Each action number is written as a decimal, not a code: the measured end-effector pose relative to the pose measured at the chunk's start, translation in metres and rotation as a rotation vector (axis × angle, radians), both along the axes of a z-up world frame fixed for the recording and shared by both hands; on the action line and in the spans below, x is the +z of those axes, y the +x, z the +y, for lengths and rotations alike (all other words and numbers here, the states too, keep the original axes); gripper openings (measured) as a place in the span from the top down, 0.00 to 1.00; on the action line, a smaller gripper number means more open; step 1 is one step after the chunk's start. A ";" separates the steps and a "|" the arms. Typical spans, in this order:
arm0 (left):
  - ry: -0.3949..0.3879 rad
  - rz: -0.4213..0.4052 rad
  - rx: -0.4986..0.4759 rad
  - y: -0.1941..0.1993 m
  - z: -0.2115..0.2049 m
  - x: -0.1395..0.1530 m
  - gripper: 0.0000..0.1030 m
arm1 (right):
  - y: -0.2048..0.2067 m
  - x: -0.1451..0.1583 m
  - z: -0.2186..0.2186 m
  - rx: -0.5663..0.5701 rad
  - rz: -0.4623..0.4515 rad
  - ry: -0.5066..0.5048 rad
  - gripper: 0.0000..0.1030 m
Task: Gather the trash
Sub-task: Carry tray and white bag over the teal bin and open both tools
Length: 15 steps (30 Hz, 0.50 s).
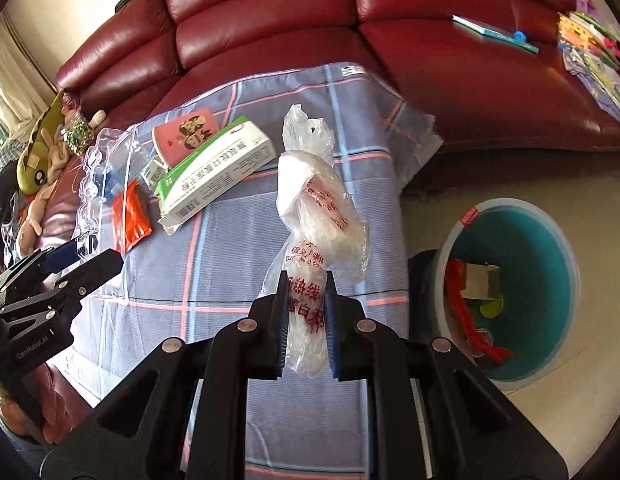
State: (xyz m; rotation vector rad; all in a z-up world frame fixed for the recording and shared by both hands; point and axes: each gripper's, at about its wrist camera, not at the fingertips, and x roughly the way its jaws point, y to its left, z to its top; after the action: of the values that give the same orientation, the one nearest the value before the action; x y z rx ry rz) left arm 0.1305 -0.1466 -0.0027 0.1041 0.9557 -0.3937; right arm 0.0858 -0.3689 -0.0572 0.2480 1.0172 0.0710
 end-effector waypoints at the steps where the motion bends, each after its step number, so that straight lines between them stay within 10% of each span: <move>1: 0.001 -0.002 -0.023 -0.001 -0.011 0.001 0.42 | -0.003 0.000 -0.010 -0.020 0.000 0.000 0.86; 15: 0.004 0.046 -0.298 -0.014 -0.144 -0.018 0.41 | -0.048 -0.028 -0.153 -0.277 0.054 -0.001 0.86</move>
State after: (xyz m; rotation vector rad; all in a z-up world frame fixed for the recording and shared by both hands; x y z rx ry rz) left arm 0.1163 -0.2911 -0.0208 0.2435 0.9889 -0.6713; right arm 0.0377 -0.5220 -0.0856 0.3896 1.0277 -0.1885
